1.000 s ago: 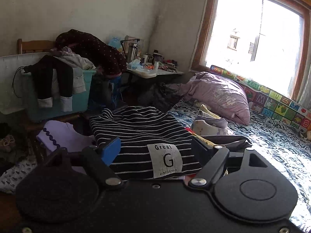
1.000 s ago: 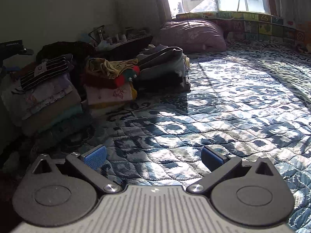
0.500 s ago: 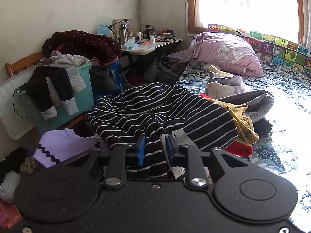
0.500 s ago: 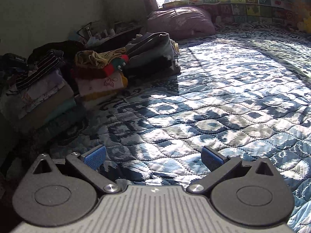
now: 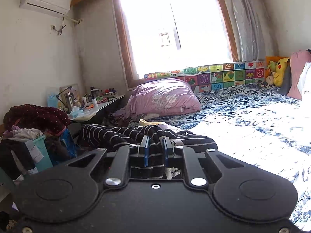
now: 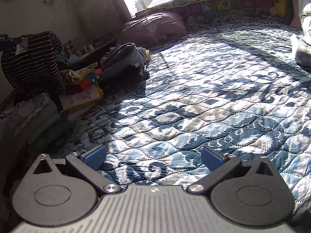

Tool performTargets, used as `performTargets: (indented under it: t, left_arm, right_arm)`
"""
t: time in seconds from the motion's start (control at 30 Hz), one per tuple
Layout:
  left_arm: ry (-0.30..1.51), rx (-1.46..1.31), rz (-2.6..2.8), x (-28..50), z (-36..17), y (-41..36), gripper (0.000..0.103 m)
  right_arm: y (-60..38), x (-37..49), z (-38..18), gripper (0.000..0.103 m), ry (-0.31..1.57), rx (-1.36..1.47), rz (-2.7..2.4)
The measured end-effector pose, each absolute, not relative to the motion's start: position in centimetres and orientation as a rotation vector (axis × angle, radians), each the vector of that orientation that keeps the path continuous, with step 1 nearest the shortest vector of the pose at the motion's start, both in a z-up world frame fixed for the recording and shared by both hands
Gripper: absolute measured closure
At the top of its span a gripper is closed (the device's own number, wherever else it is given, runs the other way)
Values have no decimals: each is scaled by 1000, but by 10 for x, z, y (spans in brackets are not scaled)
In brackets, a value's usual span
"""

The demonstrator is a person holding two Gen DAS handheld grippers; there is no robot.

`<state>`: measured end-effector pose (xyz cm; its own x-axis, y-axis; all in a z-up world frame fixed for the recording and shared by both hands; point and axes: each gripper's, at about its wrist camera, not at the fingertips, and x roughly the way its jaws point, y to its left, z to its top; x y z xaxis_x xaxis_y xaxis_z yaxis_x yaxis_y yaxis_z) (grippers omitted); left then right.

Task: Fold clothes
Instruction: 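Reach the left tool to the clothes pile and grasp the black striped pants, then lift the striped pants with the left tool and lay them on the bed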

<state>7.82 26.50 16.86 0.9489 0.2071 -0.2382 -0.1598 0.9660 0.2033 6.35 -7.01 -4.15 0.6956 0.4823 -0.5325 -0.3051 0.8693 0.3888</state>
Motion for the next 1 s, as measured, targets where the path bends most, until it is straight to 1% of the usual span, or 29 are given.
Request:
performTargets:
  t: [0.1,0.33,0.43,0.5,0.6,0.73,0.83,1.0]
  left_arm:
    - [293,189,107,94,157,222,91]
    - [386,214,-74,150,103,111,92]
    - [343,165,-118,174,102,69,92]
    - [289,153,-114,177,106,46,92]
    - [265,136,-139,171,100,23,92]
    - [321,195,-198,146,56,7,92]
    - [418,218,-224,129,4,-2,92]
    - [550,226,-294,83,-64,-7,92]
  right_arm:
    - [-103,59,-43,0,652,319,399]
    - [-172,50,-52,0,634,391,275]
    - [-196,46,-55,0,617,412,229]
    - [-208,44,-56,0,611,433,204]
    - [-219,43,-59,0,605,461,183]
    - [-224,42,-65,0,608,481,177]
    - [-222,42,-66,0,626,484,179]
    - [-215,39,-70,0,643,478,190]
